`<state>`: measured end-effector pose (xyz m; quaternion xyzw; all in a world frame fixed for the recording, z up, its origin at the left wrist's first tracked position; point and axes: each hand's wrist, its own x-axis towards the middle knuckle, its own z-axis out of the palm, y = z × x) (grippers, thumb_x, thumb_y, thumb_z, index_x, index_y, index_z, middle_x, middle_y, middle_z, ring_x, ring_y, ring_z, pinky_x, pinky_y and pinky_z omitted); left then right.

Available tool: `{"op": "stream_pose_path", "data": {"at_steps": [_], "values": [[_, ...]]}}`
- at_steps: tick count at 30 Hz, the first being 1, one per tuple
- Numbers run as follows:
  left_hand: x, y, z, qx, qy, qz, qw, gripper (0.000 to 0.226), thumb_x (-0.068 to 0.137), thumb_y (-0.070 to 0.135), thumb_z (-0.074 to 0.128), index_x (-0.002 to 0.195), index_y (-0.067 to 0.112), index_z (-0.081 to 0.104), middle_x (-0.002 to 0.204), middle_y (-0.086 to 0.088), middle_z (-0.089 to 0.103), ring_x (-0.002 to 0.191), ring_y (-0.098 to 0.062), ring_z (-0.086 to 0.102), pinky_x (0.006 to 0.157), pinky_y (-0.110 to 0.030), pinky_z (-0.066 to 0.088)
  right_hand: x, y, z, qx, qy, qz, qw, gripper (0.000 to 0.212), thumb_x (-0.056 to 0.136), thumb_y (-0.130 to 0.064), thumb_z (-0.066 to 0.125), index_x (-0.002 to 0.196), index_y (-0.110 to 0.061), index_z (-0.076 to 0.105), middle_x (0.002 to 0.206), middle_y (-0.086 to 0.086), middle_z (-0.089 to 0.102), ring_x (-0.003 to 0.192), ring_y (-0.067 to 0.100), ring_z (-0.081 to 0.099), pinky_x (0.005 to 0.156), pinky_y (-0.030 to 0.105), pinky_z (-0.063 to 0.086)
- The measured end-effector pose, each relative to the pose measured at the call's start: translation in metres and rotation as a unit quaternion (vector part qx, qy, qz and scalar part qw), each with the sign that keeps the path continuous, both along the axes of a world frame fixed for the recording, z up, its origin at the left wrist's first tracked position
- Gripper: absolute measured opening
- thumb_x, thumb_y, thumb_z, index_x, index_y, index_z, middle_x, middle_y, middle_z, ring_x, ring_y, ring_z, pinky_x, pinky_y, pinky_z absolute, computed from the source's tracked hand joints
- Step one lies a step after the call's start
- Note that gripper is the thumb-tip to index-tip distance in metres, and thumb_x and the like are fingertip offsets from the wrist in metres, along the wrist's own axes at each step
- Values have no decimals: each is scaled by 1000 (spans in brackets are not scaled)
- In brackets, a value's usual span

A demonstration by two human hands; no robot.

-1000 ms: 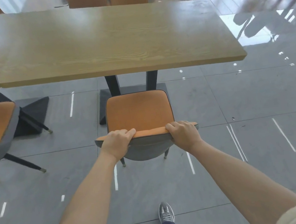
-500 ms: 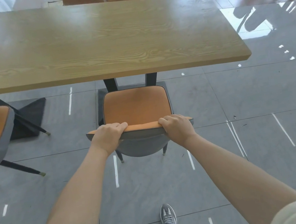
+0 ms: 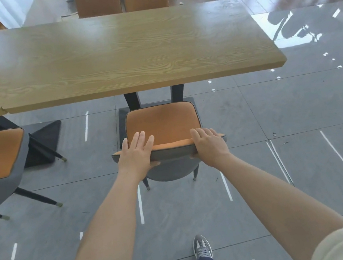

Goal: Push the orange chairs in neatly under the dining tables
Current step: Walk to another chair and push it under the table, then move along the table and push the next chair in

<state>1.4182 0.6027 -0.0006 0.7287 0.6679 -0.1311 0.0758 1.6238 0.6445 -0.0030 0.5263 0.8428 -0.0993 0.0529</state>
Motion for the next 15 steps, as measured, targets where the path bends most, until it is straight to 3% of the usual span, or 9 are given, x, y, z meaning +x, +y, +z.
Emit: {"op": "stream_pose_path", "data": {"at_steps": [2,5,8,15], "values": [[3,-7,4,4,0,8,1000,70,94,52,31,148,18,1,158,-8,-1,146,-25,-2,117,-48,3,1,-7,2,-24,-10,-25,999,82,90,-48,51,147,-6,11,155,13,15,143,29,14,117,41,12],[7,-17,11,22,4,14,1000,66,96,52,20,148,18,-5,158,-5,-7,146,-23,-9,117,-47,-2,5,-21,4,-39,-9,-55,998,82,94,-56,31,148,-11,-12,158,8,-12,146,25,-9,119,42,-1],[14,-23,20,51,9,2,999,65,97,50,15,147,18,-10,157,-5,-13,145,-22,-14,117,-45,-7,8,-33,10,-44,3,-85,995,76,96,-55,18,146,-12,-20,156,7,-21,144,22,-17,118,40,-6],[43,-22,41,93,-11,-19,995,65,97,50,15,146,18,-13,156,-5,-16,144,-21,-17,116,-43,-11,37,-51,40,-27,16,-117,993,71,96,-55,14,128,-16,-35,153,5,-28,142,20,-24,116,38,-13]]}}
